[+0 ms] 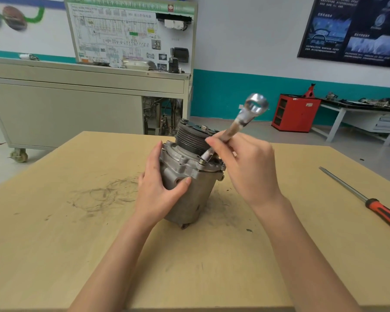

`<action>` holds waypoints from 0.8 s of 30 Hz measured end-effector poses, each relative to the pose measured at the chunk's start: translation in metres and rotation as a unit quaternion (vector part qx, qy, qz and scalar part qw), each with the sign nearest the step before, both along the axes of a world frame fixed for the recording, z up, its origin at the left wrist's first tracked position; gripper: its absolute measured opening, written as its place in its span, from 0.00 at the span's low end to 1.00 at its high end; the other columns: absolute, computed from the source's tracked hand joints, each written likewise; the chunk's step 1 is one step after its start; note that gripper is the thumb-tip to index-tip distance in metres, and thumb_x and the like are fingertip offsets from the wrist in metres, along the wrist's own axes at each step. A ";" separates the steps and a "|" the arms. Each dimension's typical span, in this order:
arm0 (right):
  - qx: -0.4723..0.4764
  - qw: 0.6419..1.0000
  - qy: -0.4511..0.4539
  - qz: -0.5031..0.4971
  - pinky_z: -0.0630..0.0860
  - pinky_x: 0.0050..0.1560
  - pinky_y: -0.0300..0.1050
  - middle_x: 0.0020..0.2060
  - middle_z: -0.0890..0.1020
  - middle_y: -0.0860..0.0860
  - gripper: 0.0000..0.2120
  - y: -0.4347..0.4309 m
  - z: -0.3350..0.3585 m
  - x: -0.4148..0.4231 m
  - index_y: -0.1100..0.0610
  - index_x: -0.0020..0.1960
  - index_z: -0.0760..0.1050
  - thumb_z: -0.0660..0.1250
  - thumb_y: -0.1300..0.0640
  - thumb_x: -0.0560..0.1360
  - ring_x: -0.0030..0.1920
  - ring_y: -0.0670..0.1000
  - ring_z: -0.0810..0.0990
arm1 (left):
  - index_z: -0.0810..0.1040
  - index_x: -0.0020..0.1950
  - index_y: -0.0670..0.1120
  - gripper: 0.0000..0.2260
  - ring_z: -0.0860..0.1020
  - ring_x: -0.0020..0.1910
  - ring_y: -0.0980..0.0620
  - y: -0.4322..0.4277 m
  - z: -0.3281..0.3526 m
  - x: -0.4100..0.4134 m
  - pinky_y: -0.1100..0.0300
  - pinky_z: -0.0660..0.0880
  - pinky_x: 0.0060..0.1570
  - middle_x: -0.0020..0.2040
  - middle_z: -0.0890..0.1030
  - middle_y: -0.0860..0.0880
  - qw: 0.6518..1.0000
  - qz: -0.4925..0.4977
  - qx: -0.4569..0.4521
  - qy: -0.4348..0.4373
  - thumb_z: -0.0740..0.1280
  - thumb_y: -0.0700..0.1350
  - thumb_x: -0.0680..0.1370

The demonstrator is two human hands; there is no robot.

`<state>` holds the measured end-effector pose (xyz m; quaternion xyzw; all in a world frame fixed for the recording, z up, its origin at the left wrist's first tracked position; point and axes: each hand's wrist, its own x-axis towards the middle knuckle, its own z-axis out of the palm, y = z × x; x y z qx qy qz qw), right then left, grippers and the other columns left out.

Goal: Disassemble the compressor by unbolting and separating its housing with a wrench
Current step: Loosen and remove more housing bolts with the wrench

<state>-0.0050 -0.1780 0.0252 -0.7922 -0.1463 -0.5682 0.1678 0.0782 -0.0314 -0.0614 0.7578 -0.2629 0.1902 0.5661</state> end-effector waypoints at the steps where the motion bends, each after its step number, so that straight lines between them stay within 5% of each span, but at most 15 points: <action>1: -0.011 1.000 0.005 -0.009 0.74 0.27 0.49 0.30 0.81 0.54 0.16 0.003 0.000 -0.002 0.64 0.39 0.81 0.64 0.52 0.76 0.29 0.54 0.78 | 0.52 0.73 0.63 0.40 0.64 0.72 0.56 0.000 0.000 0.000 0.42 0.62 0.70 0.71 0.63 0.60 1.000 0.001 0.000 0.000 0.66 0.63 0.65; 7: -0.096 0.989 -0.012 -0.109 0.65 0.25 0.38 0.29 0.78 0.53 0.14 0.031 0.001 -0.007 0.60 0.38 0.79 0.65 0.51 0.76 0.26 0.53 0.76 | 0.53 0.74 0.61 0.40 0.63 0.71 0.60 -0.003 0.001 0.000 0.42 0.61 0.71 0.70 0.63 0.64 1.000 0.006 -0.002 -0.003 0.65 0.62 0.65; 11: -0.163 0.973 -0.043 -0.157 0.65 0.25 0.39 0.30 0.77 0.53 0.07 0.038 -0.011 -0.004 0.59 0.38 0.78 0.70 0.58 0.74 0.28 0.51 0.77 | 0.52 0.62 0.79 0.31 0.64 0.61 0.76 -0.003 0.005 -0.003 0.43 0.62 0.70 0.61 0.66 0.77 1.000 0.004 0.005 0.000 0.65 0.62 0.66; 14: -0.112 0.988 -0.075 -0.070 0.71 0.28 0.40 0.33 0.80 0.54 0.08 0.021 -0.024 0.000 0.61 0.39 0.79 0.67 0.59 0.75 0.31 0.51 0.78 | 0.55 0.72 0.64 0.37 0.67 0.69 0.59 -0.002 0.002 -0.001 0.42 0.62 0.70 0.71 0.67 0.60 1.000 0.009 -0.006 0.010 0.65 0.63 0.65; 16: 0.007 0.996 -0.034 0.082 0.77 0.40 0.36 0.39 0.83 0.54 0.09 0.000 -0.034 0.003 0.62 0.44 0.81 0.64 0.58 0.76 0.40 0.49 0.81 | 0.54 0.74 0.62 0.39 0.65 0.71 0.56 -0.001 0.001 -0.002 0.42 0.62 0.70 0.72 0.64 0.59 1.000 0.008 -0.005 0.010 0.65 0.63 0.65; 17: 0.119 0.975 0.018 0.187 0.78 0.47 0.37 0.43 0.84 0.52 0.09 -0.012 -0.038 0.003 0.60 0.46 0.81 0.63 0.58 0.77 0.46 0.49 0.82 | 0.53 0.73 0.63 0.40 0.65 0.71 0.56 -0.001 0.002 -0.002 0.42 0.62 0.71 0.72 0.64 0.59 1.000 0.005 -0.005 0.011 0.65 0.63 0.65; 18: 0.249 0.917 0.086 0.299 0.78 0.50 0.40 0.46 0.84 0.52 0.09 -0.020 -0.041 0.004 0.57 0.46 0.81 0.63 0.57 0.78 0.50 0.51 0.82 | 0.52 0.73 0.64 0.39 0.65 0.71 0.56 -0.001 0.002 -0.003 0.42 0.62 0.71 0.72 0.63 0.59 1.000 0.004 -0.004 0.011 0.65 0.63 0.65; 21: 0.515 0.680 0.230 0.469 0.80 0.46 0.44 0.51 0.83 0.57 0.11 -0.035 -0.051 0.012 0.57 0.45 0.81 0.60 0.56 0.76 0.50 0.56 0.83 | 0.52 0.73 0.63 0.39 0.64 0.71 0.57 -0.001 0.002 -0.003 0.42 0.62 0.71 0.71 0.63 0.61 1.000 0.006 -0.003 0.010 0.65 0.63 0.65; 22: 0.554 0.645 0.238 0.469 0.81 0.44 0.43 0.50 0.83 0.59 0.12 -0.037 -0.053 0.015 0.60 0.45 0.81 0.60 0.57 0.75 0.47 0.56 0.84 | 0.53 0.74 0.62 0.40 0.64 0.71 0.57 -0.001 0.002 -0.003 0.42 0.62 0.71 0.71 0.63 0.61 1.000 0.008 -0.002 0.009 0.65 0.63 0.65; 24: 0.594 0.640 0.200 0.445 0.81 0.40 0.41 0.45 0.84 0.60 0.13 -0.040 -0.052 0.020 0.62 0.45 0.80 0.61 0.55 0.74 0.42 0.54 0.85 | 0.53 0.74 0.61 0.40 0.64 0.71 0.57 -0.001 0.002 -0.003 0.42 0.61 0.71 0.70 0.63 0.61 1.000 0.007 -0.003 0.009 0.65 0.64 0.65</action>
